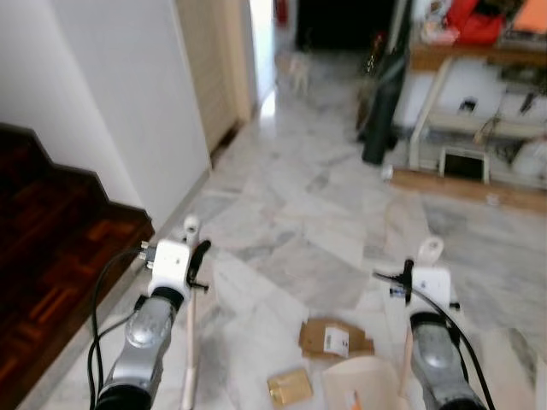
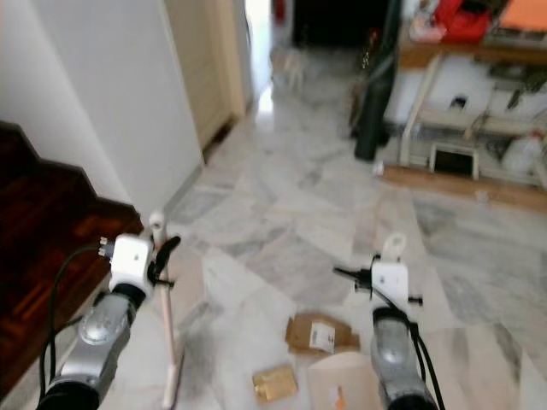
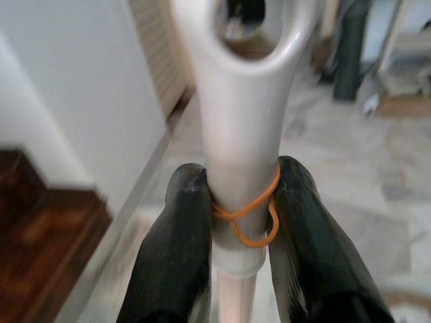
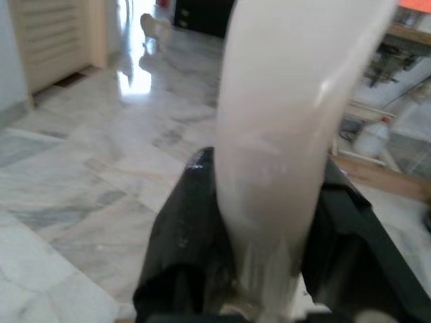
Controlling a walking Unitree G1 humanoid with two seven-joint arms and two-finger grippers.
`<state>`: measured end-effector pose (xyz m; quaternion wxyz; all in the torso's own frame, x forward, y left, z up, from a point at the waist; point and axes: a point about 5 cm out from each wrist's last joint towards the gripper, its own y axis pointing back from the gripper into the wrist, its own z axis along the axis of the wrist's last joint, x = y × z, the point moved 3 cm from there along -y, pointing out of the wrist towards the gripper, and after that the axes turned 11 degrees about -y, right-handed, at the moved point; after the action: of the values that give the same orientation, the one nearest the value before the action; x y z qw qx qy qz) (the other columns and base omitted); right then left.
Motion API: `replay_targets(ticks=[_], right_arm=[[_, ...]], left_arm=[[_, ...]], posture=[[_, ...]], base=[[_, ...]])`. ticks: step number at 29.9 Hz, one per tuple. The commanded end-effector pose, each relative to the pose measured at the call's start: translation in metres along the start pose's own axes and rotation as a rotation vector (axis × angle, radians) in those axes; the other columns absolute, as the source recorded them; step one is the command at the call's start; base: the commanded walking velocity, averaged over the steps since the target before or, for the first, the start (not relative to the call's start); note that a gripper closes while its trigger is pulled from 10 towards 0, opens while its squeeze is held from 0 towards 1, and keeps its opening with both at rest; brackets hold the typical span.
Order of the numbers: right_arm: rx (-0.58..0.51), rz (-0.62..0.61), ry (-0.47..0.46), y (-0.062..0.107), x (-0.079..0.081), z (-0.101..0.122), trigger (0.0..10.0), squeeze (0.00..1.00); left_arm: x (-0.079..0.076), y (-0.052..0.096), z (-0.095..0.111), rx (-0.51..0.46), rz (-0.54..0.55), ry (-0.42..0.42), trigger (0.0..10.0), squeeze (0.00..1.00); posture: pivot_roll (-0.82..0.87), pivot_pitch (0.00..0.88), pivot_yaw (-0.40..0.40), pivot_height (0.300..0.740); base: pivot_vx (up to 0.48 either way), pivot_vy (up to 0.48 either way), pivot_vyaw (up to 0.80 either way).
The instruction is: Sweep floor
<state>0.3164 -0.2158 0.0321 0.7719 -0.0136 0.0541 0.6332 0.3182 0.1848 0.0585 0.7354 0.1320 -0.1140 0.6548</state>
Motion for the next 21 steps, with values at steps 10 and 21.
replay_targets(ticks=[10,21], right_arm=[[-0.006,-0.022,-0.019,-0.0021,-0.0042,0.0029,10.0,0.0],[-0.014,-0.047,0.011,0.0023,-0.0078,0.0007,10.0,0.0]], left_arm=[[0.0009,-0.0091,0.0212,-0.084,-0.001,-0.013,10.0,0.0],[0.0025,-0.0107,0.0216,-0.086,-0.012,0.0,10.0,0.0]], posture=[[0.07,0.0,0.041,0.74],[0.07,0.0,0.045,0.74]], base=[[0.0,0.0,-0.24],[0.0,0.0,-0.28]])
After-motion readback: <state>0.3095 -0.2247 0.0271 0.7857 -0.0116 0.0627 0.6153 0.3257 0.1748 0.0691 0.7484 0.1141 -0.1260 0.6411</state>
